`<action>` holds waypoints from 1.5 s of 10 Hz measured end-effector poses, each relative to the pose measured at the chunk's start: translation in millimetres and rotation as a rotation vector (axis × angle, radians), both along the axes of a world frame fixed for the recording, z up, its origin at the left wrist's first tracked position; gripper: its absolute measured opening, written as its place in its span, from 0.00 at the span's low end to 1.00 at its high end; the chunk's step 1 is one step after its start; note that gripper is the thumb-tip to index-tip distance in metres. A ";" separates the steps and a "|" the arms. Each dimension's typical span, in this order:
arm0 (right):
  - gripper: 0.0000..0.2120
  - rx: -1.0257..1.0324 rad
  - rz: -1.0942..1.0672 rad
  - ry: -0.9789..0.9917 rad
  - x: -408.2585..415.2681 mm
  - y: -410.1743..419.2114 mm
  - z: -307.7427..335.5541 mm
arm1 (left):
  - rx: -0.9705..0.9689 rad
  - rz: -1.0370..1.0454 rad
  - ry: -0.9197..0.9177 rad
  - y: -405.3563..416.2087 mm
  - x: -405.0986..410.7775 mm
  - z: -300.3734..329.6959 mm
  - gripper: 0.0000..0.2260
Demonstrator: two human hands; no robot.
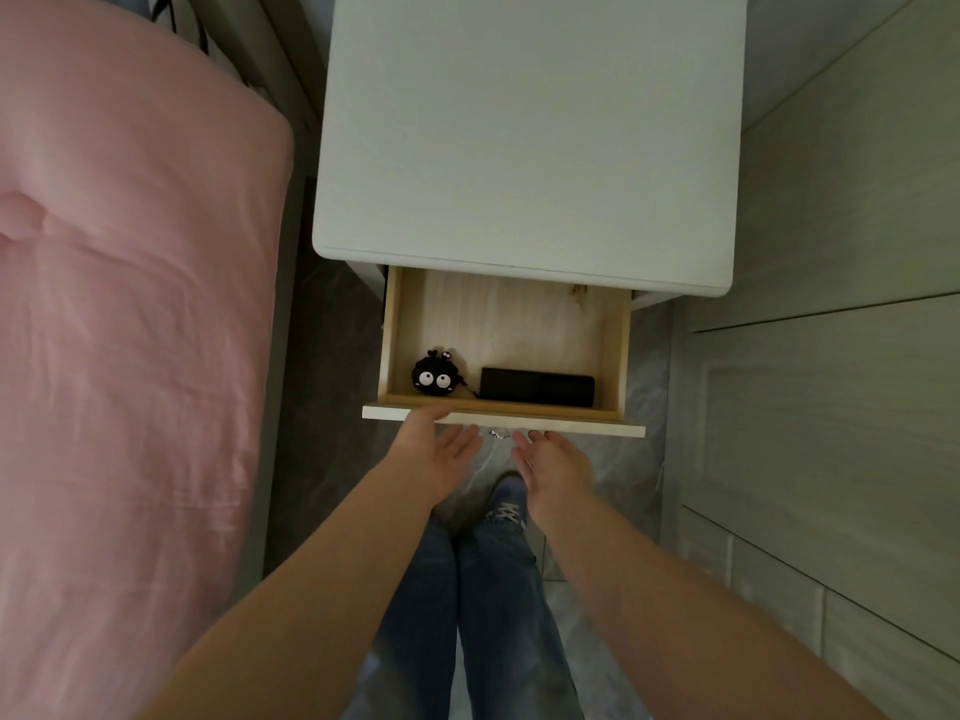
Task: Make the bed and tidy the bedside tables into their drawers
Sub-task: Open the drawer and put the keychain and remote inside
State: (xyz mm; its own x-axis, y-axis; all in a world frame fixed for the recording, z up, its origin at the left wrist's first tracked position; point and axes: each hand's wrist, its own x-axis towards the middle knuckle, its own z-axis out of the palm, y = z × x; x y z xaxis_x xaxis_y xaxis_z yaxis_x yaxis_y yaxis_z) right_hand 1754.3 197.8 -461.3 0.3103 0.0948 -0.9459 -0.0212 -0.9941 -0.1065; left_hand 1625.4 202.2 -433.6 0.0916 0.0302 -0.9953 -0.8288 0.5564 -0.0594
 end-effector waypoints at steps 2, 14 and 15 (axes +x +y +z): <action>0.19 0.266 -0.549 0.109 4.0 12.0 -6.3 | 0.082 0.055 -0.007 17.7 -10.4 -13.1 0.30; 0.22 0.560 -0.597 0.385 2.2 135.8 -9.3 | 0.468 -0.476 0.329 120.8 0.7 -44.6 0.44; 0.19 0.587 -0.571 0.385 6.9 138.2 -14.3 | 0.545 -0.470 0.339 121.5 -0.2 -45.9 0.32</action>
